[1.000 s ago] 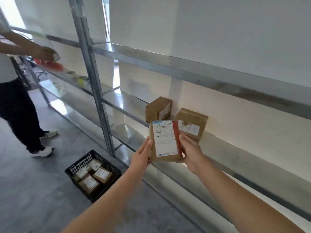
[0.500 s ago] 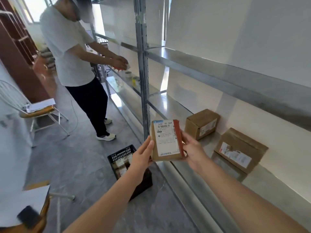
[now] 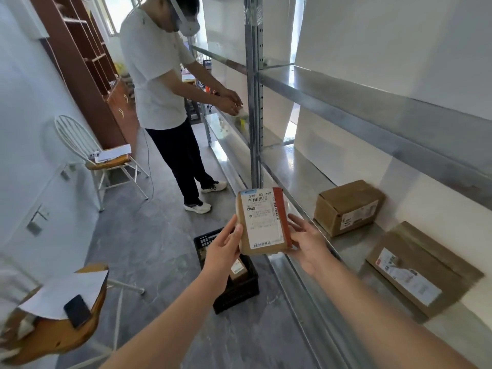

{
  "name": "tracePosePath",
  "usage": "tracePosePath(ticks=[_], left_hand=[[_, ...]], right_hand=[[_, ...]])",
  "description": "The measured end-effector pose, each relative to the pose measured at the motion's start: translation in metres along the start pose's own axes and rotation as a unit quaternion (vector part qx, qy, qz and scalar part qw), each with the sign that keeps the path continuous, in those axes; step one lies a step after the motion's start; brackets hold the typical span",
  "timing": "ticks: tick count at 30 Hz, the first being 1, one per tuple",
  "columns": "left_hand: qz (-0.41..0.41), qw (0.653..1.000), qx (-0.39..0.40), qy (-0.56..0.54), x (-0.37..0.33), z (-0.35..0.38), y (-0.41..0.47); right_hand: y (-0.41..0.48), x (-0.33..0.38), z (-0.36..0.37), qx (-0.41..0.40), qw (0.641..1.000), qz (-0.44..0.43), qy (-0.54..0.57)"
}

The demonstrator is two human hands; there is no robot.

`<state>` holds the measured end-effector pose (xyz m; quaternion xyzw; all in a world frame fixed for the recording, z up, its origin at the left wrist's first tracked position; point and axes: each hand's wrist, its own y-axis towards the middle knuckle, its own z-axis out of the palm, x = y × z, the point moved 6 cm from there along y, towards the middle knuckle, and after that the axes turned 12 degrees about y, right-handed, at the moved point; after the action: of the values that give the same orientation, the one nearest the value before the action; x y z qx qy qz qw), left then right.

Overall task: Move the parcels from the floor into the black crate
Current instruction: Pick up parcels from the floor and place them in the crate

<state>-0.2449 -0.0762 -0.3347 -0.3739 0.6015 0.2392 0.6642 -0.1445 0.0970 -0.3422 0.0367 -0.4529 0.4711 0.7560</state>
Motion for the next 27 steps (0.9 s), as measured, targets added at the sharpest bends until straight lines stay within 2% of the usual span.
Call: tracePosePath(ticks=[5, 11, 16, 20, 23, 27], left_hand=[[0.012, 1.0, -0.014, 0.005, -0.006, -0.023, 0.022], [0.004, 1.0, -0.011, 0.016, -0.001, -0.071, 0.061], [-0.025, 0.999, -0.011, 0.037, 0.0, -0.125, 0.092], [0.022, 0.995, 0.009, 0.099, -0.023, -0.171, 0.117], [0.071, 0.989, 0.055, 0.119, -0.038, -0.195, 0.133], [0.083, 0.991, 0.01, 0.106, -0.042, -0.217, 0.145]], right_hand=[[0.013, -0.003, 0.028, 0.012, 1.0, 0.0, -0.015], [0.039, -0.025, 0.078, 0.053, 0.99, 0.067, -0.109], [0.069, -0.044, 0.123, 0.072, 0.98, 0.12, -0.14], [0.091, -0.063, 0.159, 0.064, 0.976, 0.148, -0.149], [0.105, -0.08, 0.19, 0.051, 0.978, 0.135, -0.149], [0.123, -0.084, 0.215, -0.01, 0.993, 0.064, -0.103]])
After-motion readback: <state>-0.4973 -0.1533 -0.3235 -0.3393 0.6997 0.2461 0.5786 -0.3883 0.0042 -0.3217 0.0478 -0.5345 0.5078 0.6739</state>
